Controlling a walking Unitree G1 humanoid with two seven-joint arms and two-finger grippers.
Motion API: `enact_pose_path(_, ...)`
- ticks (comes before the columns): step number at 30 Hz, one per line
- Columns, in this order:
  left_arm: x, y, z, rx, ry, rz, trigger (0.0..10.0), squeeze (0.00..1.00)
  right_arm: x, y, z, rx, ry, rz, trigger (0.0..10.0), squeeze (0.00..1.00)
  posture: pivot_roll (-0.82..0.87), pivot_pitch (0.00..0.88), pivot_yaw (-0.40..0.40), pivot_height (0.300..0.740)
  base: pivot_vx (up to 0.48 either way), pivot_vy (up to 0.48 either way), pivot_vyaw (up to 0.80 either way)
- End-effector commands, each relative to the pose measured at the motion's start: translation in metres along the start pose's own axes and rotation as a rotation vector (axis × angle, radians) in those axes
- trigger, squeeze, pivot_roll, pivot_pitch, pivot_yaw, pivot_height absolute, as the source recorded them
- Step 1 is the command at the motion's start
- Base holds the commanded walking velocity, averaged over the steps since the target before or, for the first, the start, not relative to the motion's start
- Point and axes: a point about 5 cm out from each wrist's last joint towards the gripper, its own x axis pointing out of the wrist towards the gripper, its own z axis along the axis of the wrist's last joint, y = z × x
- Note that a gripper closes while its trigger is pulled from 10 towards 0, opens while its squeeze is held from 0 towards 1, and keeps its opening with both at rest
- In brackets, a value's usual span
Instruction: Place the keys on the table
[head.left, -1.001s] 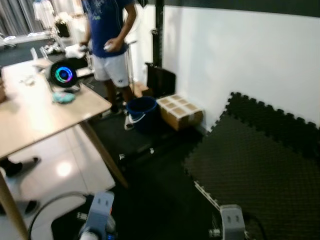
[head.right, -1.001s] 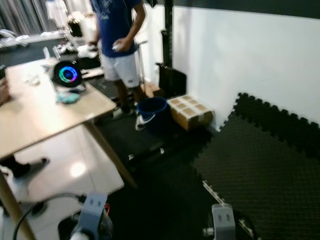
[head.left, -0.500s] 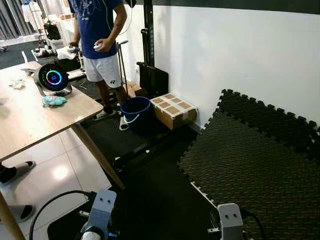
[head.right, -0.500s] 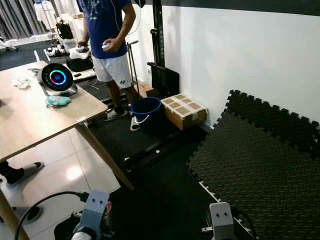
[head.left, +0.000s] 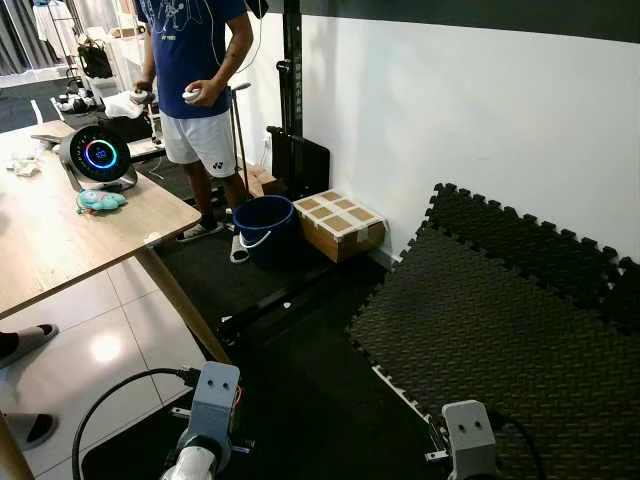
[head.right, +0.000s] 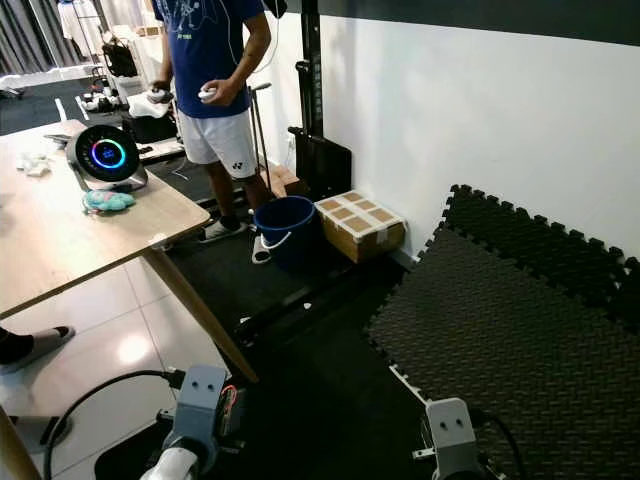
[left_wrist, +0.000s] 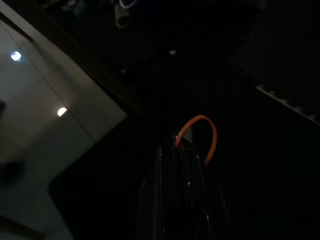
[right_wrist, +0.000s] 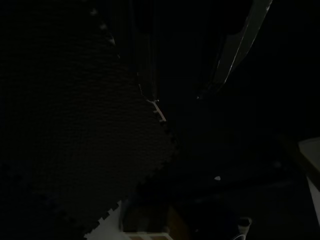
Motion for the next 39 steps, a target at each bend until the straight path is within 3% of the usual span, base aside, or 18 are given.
enact_pose_path(1,0.000,-0.004,-0.004,-0.031,0.012,0.006,10.0,0.00,-0.005,-0.002,-0.005,-0.022,0.023,0.020,10.0,0.00,-0.02,0.094,0.006,0.740,0.000,0.000,0.00)
enact_pose_path(10,0.002,-0.012,-0.006,-0.055,0.019,0.012,10.0,0.00,0.001,-0.009,0.005,-0.073,-0.006,0.078,10.0,0.00,-0.04,0.091,-0.017,0.740,0.000,0.000,0.00)
enact_pose_path(14,0.002,-0.008,-0.009,-0.050,0.026,0.029,10.0,0.00,0.004,-0.015,0.014,-0.118,-0.040,0.128,10.0,0.00,-0.03,0.092,-0.008,0.740,0.000,0.000,0.00)
enact_pose_path(18,0.000,0.000,-0.011,-0.019,0.028,0.043,10.0,0.00,0.007,-0.026,0.018,-0.105,-0.047,0.077,10.0,0.00,-0.02,0.094,0.006,0.740,0.000,0.000,0.00)
enact_pose_path(23,-0.004,0.008,-0.014,0.009,0.028,0.054,10.0,0.00,0.010,-0.017,0.021,-0.085,-0.064,0.082,10.0,0.00,0.01,0.095,0.013,0.740,0.000,0.000,0.00)
enact_pose_path(25,-0.005,0.011,-0.015,0.019,0.027,0.055,10.0,0.00,0.013,0.002,0.025,-0.062,-0.087,0.119,10.0,0.00,0.03,0.098,0.013,0.740,0.000,0.000,0.00)
enact_pose_path(29,-0.006,0.007,-0.010,0.025,0.007,0.042,10.0,0.00,0.017,0.018,0.031,-0.036,-0.106,0.141,10.0,0.00,0.06,0.100,0.007,0.740,0.000,0.000,0.00)
enact_pose_path(36,-0.003,-0.011,-0.001,0.055,-0.031,-0.025,10.0,0.00,0.021,0.022,0.034,-0.016,-0.107,0.146,10.0,0.00,0.08,0.102,-0.001,0.740,0.000,0.000,0.00)
enact_pose_path(39,-0.002,-0.008,0.002,0.049,-0.041,-0.009,10.0,0.00,0.024,0.022,0.035,-0.006,-0.107,0.142,10.0,0.00,0.10,0.099,-0.015,0.740,0.000,0.000,0.00)
